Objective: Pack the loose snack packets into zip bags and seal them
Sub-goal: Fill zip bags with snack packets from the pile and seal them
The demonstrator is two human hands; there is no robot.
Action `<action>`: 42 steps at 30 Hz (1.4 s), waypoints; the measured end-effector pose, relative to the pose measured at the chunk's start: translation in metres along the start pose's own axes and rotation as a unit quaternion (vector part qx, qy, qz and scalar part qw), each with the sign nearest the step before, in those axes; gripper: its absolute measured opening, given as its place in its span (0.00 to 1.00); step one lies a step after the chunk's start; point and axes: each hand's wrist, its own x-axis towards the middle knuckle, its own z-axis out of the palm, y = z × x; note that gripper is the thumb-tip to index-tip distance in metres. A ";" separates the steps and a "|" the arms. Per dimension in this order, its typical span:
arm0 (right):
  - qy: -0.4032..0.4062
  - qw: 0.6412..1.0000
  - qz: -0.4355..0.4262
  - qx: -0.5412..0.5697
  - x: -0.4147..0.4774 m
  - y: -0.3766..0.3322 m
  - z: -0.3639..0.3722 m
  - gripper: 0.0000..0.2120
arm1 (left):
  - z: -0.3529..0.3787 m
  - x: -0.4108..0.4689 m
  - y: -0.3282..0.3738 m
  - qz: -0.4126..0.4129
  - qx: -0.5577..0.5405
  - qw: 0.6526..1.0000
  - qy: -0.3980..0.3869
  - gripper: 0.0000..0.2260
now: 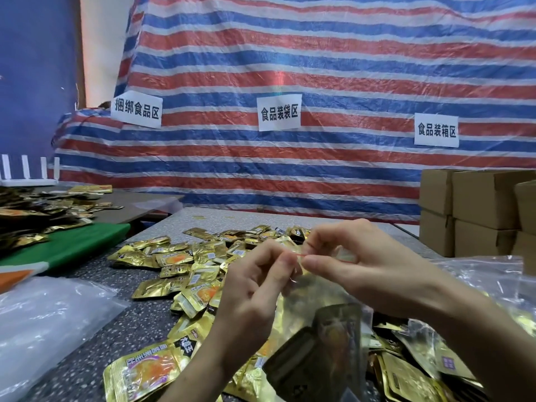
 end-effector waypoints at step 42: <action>0.107 0.971 0.070 0.203 -0.059 0.079 -0.024 0.11 | -0.032 0.010 -0.017 -0.020 0.004 0.996 0.086 0.12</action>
